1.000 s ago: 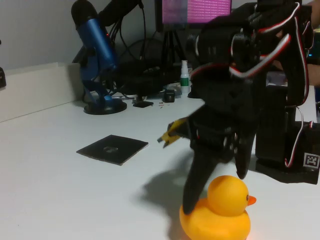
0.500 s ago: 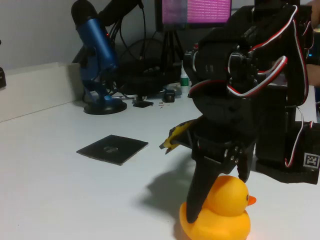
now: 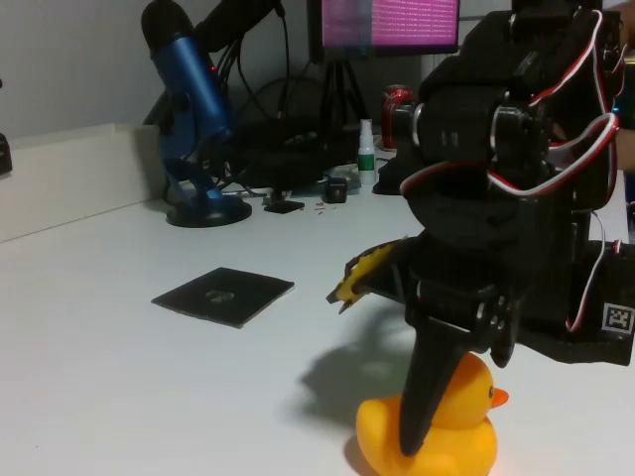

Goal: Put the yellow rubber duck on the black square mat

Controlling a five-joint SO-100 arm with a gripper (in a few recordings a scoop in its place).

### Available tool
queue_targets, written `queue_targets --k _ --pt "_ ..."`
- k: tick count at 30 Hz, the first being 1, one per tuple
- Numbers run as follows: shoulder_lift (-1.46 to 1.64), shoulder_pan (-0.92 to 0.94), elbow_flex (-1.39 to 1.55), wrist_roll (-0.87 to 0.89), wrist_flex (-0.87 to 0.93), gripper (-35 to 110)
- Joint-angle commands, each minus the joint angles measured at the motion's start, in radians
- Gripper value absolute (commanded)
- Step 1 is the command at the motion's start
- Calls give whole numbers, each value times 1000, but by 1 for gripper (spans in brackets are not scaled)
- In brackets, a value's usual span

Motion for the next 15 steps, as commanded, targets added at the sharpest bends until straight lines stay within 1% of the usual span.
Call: queue_targets --k 1,12,15 --pt "23 -23 -6 3 15 55" --pt "31 -14 -6 3 6 55" --pt "29 18 -6 3 3 55"
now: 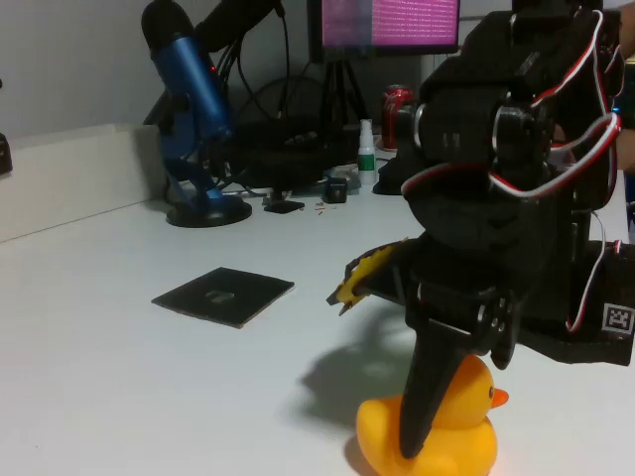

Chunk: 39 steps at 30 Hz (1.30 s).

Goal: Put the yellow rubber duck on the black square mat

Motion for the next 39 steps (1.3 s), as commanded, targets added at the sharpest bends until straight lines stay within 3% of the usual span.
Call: queue_targets --k 1,31,39 --pt "34 28 -8 3 11 55" --pt "25 32 5 3 26 54" --pt "32 43 -5 2 23 36"
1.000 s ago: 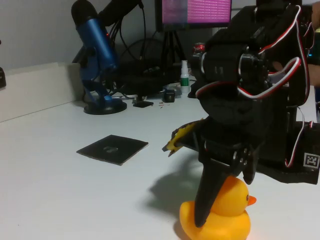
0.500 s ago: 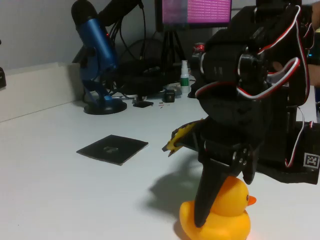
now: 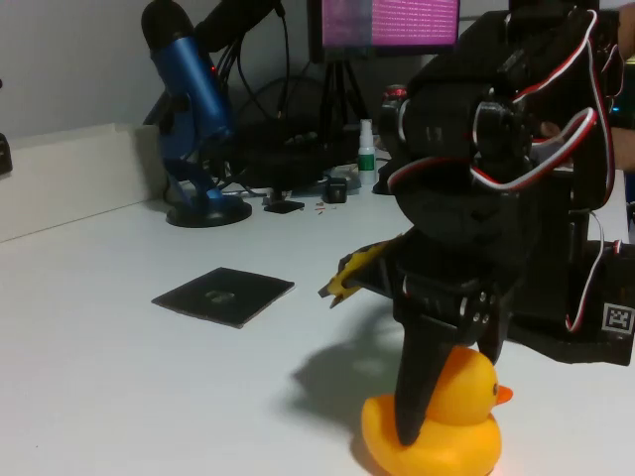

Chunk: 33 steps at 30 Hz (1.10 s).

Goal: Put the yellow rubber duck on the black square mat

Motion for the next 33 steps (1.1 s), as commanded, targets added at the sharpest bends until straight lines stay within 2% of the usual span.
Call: queue_targets --k 1,33 --pt "31 5 -3 0 17 35" --pt "32 6 -5 0 17 16"
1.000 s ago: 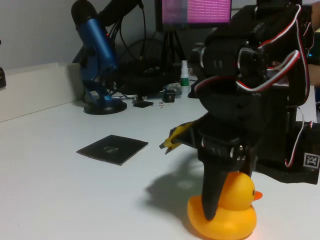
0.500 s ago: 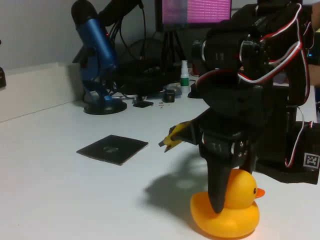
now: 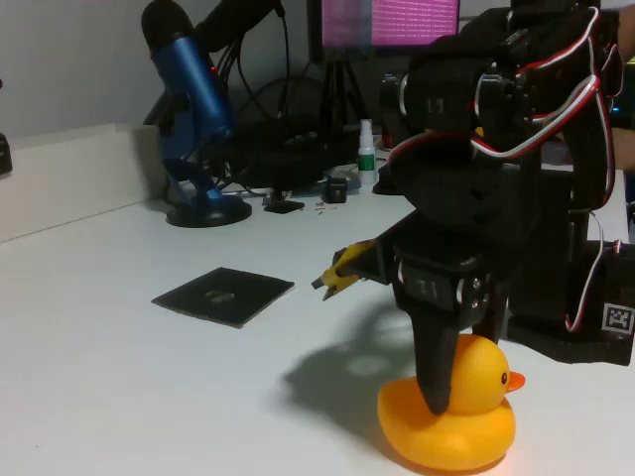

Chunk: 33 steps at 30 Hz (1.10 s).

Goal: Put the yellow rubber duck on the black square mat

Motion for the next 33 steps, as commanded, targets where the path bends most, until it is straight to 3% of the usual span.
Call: queue_targets --k 1,11,33 --pt "9 -3 15 0 17 15" --pt "12 -3 11 0 15 12" --pt "12 -2 -287 -2 18 12"
